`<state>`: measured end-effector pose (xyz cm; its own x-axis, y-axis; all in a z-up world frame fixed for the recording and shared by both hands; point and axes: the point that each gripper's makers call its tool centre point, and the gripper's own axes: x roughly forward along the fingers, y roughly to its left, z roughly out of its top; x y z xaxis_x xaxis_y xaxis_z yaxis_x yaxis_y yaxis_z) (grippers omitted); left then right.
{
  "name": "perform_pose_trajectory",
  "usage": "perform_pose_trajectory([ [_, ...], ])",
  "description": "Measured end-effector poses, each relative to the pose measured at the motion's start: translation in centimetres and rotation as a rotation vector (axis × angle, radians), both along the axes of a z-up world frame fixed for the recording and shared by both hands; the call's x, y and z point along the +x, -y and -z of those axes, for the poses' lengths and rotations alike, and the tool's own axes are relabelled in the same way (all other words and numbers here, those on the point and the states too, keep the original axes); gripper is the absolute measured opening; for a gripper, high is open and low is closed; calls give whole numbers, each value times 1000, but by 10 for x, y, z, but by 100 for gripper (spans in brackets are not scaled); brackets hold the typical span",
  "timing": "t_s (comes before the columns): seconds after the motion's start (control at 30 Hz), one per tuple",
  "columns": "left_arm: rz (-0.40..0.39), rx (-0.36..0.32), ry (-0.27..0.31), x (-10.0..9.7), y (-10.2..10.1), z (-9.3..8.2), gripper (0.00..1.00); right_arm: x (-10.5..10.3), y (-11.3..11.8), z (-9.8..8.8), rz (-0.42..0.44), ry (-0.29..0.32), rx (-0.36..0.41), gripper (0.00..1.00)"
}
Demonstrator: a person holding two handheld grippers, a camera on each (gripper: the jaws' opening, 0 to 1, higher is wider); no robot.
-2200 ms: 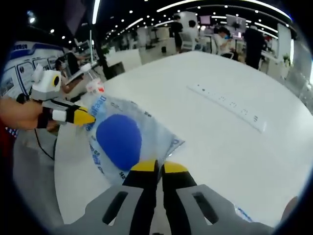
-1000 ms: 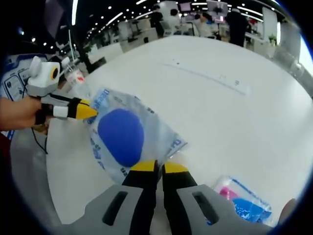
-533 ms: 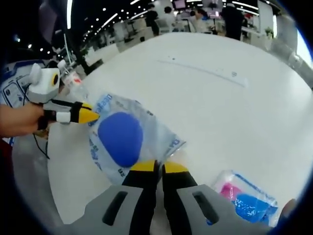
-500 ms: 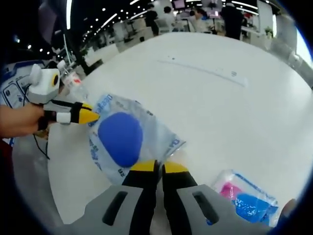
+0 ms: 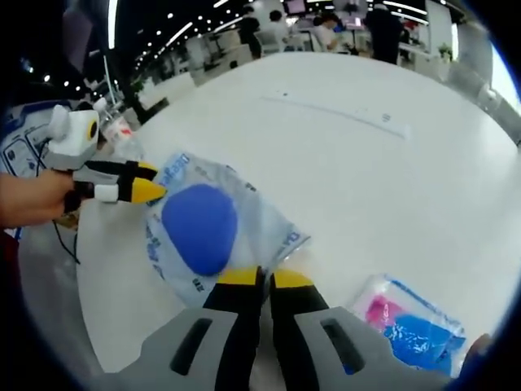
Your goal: Arrange the tabletop items into an orderly group along one side of the table until the central work area is clear of visible clutter.
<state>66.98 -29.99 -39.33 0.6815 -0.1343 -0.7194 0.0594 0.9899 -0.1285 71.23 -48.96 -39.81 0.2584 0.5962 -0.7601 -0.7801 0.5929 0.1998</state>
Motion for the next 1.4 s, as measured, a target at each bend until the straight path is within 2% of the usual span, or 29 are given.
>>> perform_pose_trajectory([
  [0.2, 5, 35, 12, -1, -3, -2, 31, 1, 1, 0, 12, 3, -3, 5],
  [0.47, 12, 30, 18, 0, -3, -7, 30, 3, 2, -1, 21, 23, -29, 8],
  [0.87, 3, 34, 55, 4, -5, -20, 39, 5, 3, -2, 46, 24, -38, 16],
  [1.07, 13, 32, 75, 6, -3, -26, 42, 7, 5, -6, 58, 39, -39, 23],
  [1.27, 31, 34, 92, 5, 0, -29, 50, 12, 5, -14, 57, 105, -43, 37],
  [1.4, 48, 16, 104, 5, 7, -32, 60, 18, 8, -18, 82, 136, -35, 52],
])
